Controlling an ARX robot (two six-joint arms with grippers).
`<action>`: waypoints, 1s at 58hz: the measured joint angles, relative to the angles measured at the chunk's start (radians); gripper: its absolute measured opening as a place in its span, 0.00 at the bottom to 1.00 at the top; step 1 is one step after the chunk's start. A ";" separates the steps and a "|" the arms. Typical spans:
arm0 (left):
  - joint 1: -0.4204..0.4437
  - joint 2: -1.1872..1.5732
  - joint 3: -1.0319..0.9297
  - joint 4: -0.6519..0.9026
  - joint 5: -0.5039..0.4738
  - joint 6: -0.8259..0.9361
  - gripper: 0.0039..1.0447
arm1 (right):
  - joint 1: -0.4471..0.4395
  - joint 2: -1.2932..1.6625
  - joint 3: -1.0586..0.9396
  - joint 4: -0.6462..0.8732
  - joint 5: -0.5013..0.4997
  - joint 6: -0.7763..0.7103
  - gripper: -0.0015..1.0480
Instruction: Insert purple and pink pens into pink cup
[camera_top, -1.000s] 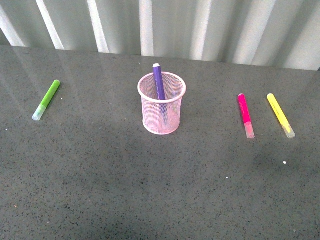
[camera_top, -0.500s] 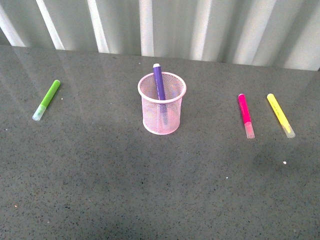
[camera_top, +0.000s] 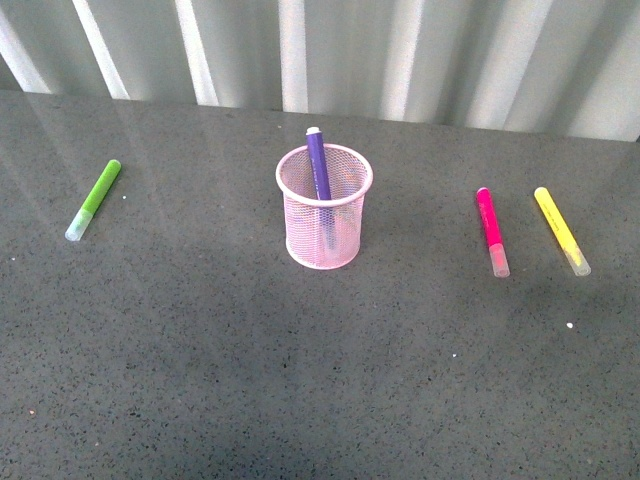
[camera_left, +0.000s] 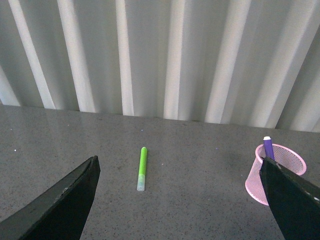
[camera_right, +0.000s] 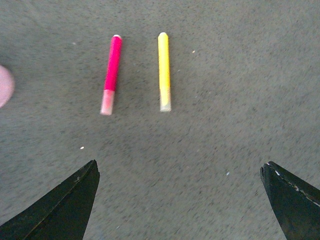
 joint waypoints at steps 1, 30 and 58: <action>0.000 0.000 0.000 0.000 0.000 0.000 0.94 | 0.006 0.042 0.022 0.015 0.015 -0.024 0.93; 0.000 0.000 0.000 0.000 0.000 0.000 0.94 | 0.160 0.566 0.384 0.096 0.011 -0.049 0.93; 0.000 0.000 0.000 0.000 0.000 0.000 0.94 | 0.170 0.870 0.668 0.061 0.045 0.024 0.93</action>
